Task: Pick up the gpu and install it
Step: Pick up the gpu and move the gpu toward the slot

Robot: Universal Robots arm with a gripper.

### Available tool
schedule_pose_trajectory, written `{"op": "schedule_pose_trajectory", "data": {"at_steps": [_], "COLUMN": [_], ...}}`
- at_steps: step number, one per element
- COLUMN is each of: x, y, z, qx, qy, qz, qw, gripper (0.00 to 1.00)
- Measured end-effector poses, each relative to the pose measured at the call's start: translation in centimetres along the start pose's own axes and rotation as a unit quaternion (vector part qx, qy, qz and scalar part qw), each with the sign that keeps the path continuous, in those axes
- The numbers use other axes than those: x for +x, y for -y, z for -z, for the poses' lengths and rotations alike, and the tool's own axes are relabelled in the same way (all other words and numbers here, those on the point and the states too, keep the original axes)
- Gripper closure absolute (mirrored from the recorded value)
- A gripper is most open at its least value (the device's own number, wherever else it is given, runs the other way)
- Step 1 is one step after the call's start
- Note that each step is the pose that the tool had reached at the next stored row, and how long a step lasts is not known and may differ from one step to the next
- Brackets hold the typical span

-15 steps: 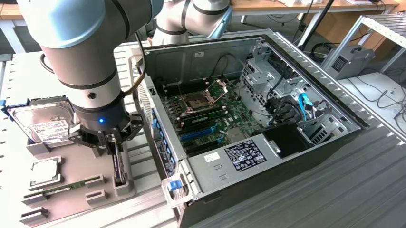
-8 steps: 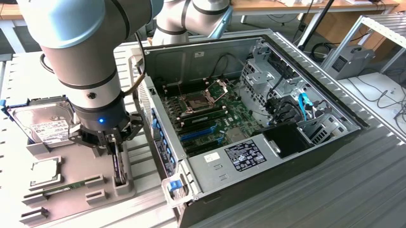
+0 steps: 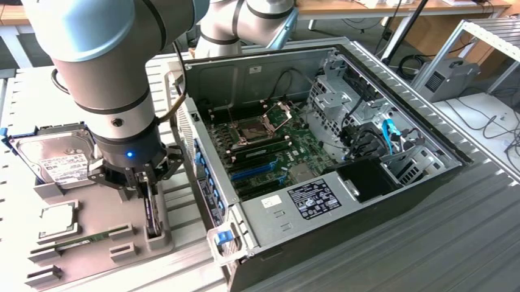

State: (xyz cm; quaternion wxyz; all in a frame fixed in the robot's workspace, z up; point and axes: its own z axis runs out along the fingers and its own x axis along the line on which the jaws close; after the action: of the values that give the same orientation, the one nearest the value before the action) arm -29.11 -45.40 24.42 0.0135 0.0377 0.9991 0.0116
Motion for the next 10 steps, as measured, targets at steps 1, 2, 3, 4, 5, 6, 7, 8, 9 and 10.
{"op": "schedule_pose_trajectory", "data": {"at_steps": [1,2,3,4,5,6,7,8,9,10], "x": [0.0,0.0,0.0,0.0,0.0,0.0,0.0,-0.01,-0.01,-0.01], "y": [0.0,0.0,0.0,0.0,0.0,-0.01,-0.01,-0.01,-0.01,-0.01], "z": [0.01,0.02,0.04,0.08,0.12,0.16,0.2,0.25,0.29,0.33], "qx": [0.0,0.0,0.0,0.0001,0.0,0.0,0.0,0.0,0.0,0.0], "qy": [0.0,0.0001,0.0,0.0,0.0,0.0,0.0,0.0,0.0,0.0], "qz": [0.0,0.0,0.0,0.0,0.0,0.0,0.0,0.0,0.0,0.0], "qw": [1.0,1.0,1.0,1.0,1.0,1.0,1.0,1.0,1.0,1.0], "gripper": [0.74,0.74,0.74,0.74,0.74,0.74,0.74,0.74,0.74,0.74]}}
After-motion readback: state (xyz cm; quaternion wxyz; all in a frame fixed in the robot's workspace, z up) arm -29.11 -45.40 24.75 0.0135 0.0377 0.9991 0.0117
